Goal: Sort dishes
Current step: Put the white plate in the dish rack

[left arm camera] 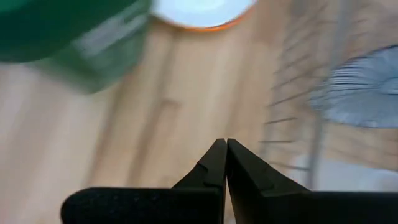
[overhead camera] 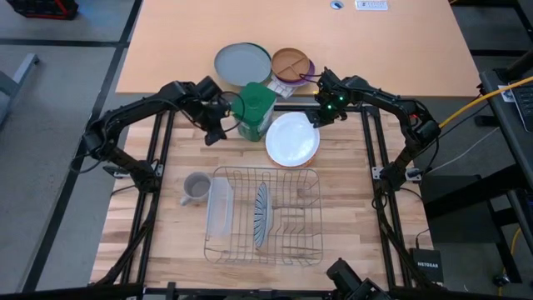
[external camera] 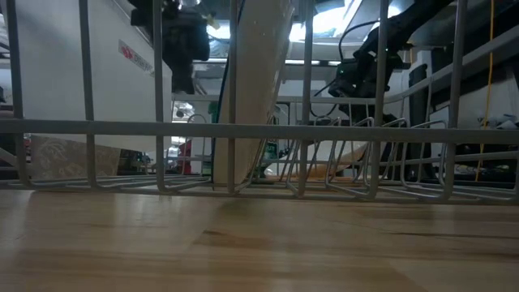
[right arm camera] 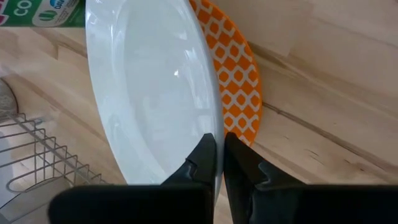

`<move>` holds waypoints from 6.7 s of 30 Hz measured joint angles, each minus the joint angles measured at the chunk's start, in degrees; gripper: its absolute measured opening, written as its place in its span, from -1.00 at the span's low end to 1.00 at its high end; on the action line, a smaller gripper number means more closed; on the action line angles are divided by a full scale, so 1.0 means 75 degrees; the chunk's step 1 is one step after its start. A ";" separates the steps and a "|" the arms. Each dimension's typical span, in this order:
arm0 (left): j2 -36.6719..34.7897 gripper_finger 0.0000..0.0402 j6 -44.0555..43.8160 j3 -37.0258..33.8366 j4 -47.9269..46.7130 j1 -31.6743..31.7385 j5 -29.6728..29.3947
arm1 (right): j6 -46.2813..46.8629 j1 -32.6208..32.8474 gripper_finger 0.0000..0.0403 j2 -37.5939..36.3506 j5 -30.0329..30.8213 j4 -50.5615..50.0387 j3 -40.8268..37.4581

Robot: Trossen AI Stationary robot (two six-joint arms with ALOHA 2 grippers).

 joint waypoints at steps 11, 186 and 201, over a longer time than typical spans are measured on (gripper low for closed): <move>0.1468 -1.00 -0.0756 0.0000 0.0850 0.0206 0.1753 | -0.0035 0.0000 -0.91 0.0000 0.0000 -0.0003 -0.0006; 0.3390 -0.36 -0.3334 0.0248 0.5632 -0.0832 -0.0544 | -0.0346 0.1547 -0.92 0.0006 0.0201 0.0574 -0.0006; 0.3119 -0.36 -0.3147 0.0248 0.5631 -0.0649 -0.0542 | -0.0410 0.1549 -0.91 0.0006 0.0192 0.0564 -0.0006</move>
